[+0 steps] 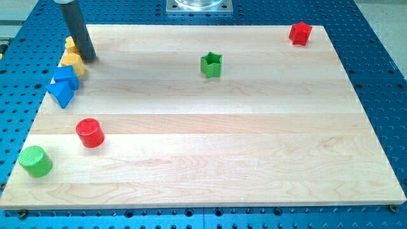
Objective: Locate the red star at the right side of the green star
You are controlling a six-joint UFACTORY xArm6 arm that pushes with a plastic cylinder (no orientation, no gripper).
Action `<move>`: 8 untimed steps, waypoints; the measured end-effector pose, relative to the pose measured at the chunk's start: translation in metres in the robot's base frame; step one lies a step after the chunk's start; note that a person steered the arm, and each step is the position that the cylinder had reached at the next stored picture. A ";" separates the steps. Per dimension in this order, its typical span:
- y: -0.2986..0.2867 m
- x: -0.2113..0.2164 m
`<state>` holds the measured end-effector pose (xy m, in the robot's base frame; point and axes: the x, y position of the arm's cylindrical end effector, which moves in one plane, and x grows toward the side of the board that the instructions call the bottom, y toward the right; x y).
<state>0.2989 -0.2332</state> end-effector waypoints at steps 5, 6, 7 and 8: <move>0.124 0.050; 0.120 0.069; 0.120 0.075; 0.121 0.076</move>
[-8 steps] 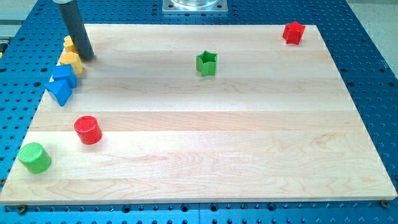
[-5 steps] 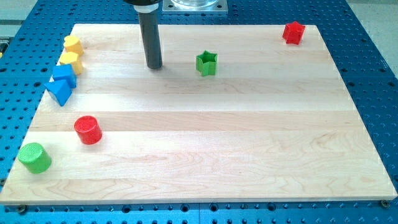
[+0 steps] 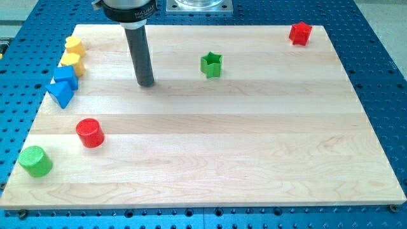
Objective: Locate the red star at the right side of the green star
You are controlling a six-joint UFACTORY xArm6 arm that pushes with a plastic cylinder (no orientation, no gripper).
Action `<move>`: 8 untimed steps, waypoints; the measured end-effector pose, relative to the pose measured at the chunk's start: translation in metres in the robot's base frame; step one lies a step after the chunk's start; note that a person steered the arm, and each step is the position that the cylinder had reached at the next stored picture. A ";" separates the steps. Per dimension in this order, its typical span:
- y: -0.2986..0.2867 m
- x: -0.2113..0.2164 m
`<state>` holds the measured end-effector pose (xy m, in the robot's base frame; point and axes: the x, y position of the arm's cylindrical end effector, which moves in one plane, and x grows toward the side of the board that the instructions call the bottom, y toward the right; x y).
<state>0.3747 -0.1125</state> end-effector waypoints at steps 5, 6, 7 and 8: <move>0.350 -0.054; 0.436 -0.133; 0.414 -0.169; 0.322 -0.159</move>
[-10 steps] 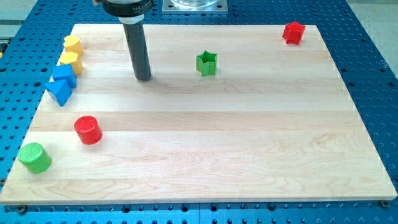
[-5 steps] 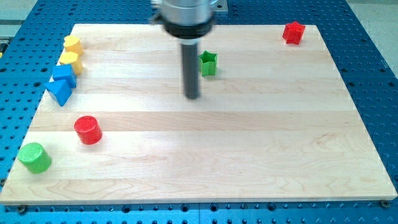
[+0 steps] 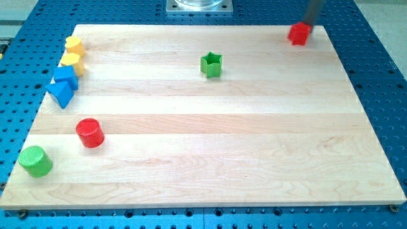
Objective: Locate the red star at the right side of the green star
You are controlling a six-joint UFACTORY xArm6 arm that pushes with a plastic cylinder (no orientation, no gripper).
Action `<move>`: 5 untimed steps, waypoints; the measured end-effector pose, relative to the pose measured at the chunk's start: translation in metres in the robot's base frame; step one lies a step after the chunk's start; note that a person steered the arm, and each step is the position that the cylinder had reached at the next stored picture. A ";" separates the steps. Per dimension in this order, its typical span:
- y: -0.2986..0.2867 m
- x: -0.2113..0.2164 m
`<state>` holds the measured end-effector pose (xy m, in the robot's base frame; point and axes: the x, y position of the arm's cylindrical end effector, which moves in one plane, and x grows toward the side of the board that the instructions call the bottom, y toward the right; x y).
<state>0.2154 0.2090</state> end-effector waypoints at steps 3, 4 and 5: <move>-0.018 0.074; -0.033 0.077; 0.010 0.099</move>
